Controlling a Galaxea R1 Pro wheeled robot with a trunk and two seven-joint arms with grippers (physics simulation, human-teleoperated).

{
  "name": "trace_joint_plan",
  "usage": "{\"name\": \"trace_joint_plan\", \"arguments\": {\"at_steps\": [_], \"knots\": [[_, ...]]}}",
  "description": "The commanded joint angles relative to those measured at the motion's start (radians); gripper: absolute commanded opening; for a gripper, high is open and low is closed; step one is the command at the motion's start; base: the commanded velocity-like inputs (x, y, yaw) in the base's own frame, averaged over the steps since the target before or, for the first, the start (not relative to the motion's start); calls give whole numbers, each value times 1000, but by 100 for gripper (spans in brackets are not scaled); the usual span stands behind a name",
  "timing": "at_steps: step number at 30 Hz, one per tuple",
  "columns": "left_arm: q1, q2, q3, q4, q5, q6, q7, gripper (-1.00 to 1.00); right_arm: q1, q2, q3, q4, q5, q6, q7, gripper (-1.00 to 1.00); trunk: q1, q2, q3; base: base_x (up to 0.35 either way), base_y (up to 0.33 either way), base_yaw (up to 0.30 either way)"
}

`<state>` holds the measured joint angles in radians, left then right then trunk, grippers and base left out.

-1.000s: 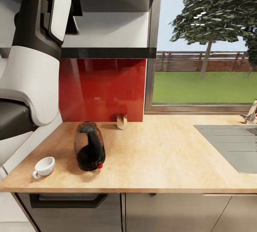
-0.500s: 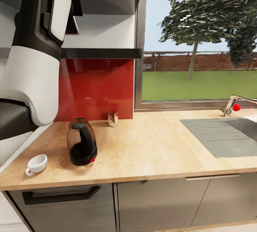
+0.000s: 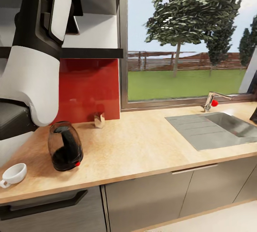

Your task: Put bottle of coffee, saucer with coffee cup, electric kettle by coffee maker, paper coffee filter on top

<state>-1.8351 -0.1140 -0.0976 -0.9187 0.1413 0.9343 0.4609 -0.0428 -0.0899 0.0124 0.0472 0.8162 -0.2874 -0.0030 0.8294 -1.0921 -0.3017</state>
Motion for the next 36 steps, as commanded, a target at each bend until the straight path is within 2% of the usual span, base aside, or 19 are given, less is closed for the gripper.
{"name": "trace_joint_plan", "arguments": {"at_steps": [1, 10, 15, 36], "knots": [[-1, 1, -2, 0, 6, 4, 8, -100, -2, 0, 1, 3, -2, -6, -1, 100, 0, -1, -1, 18, -6, -158], [-1, -1, -3, -2, 6, 4, 7, -100, -3, 1, 1, -14, -3, -6, -2, 100, 0, -1, -1, 75, -140, -46], [-1, -5, -4, -13, 7, 5, 6, -100, -3, 1, 1, -16, -3, -6, -2, 100, 0, -1, -1, -29, -52, -188], [-1, -6, -4, -14, 8, 5, 6, -100, -3, 1, 1, -17, -3, -7, -3, 100, 0, -1, -1, -211, -117, -34]]}}
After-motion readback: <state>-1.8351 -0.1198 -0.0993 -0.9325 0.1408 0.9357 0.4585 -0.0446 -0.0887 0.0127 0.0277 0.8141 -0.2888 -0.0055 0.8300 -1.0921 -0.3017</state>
